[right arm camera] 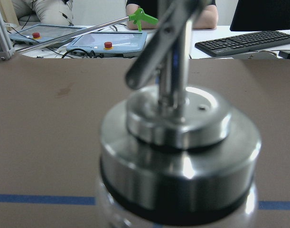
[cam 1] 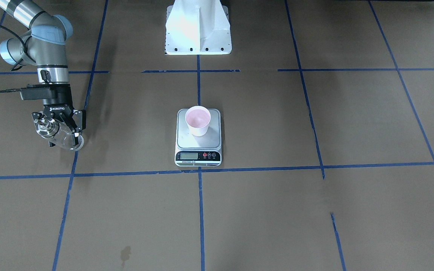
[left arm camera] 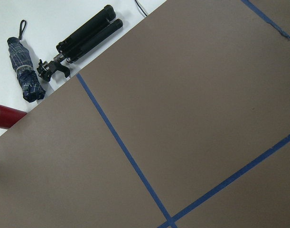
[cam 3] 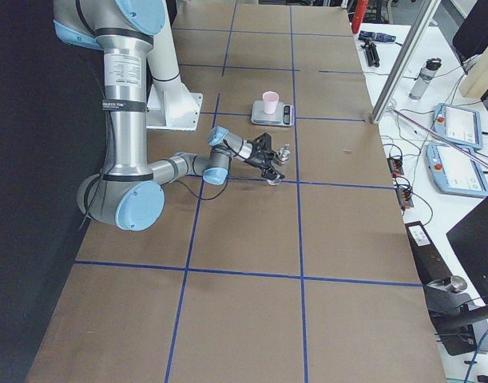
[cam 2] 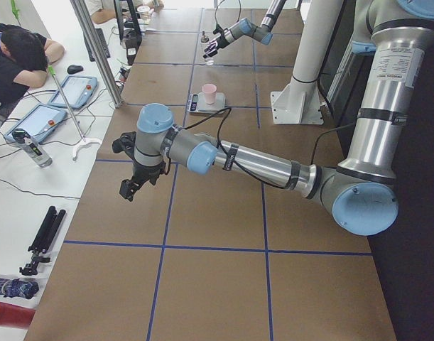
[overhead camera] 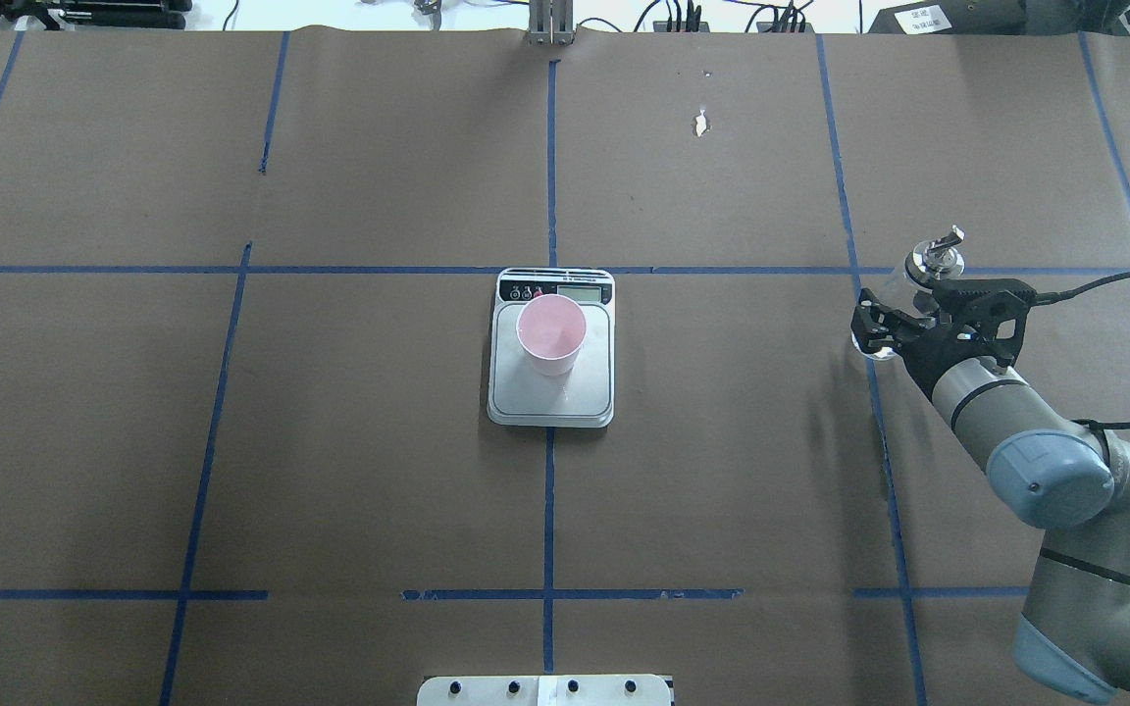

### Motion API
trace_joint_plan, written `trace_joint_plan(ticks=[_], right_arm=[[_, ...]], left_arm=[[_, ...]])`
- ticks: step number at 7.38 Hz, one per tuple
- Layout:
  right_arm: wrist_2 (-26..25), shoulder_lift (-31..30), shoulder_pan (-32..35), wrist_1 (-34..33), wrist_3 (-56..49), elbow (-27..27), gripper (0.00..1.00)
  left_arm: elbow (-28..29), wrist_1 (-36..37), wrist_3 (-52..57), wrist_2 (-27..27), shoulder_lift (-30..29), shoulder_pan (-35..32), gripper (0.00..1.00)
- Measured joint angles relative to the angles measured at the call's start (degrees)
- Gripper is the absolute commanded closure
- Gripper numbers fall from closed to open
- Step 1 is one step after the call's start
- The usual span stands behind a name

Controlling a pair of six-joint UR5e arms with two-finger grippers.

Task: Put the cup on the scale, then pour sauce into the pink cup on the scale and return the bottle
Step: 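Lower the glass bottle onto the table with the right gripper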

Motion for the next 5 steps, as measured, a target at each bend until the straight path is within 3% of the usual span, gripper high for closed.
trace_joint_plan(ticks=[1, 3, 5], right_arm=[[0.3, 0.0, 0.0, 0.0, 0.0, 0.2, 0.47], [0.7, -0.2, 0.0, 0.0, -0.1, 0.2, 0.21], [0.7, -0.5, 0.0, 0.0, -0.6, 0.3, 0.15]], left_arm=[[0.0, 0.0, 0.0, 0.0, 0.0, 0.0, 0.0], [0.1, 0.0, 0.0, 0.0, 0.0, 0.1, 0.0], [0.2, 0.0, 0.0, 0.0, 0.0, 0.1, 0.0]])
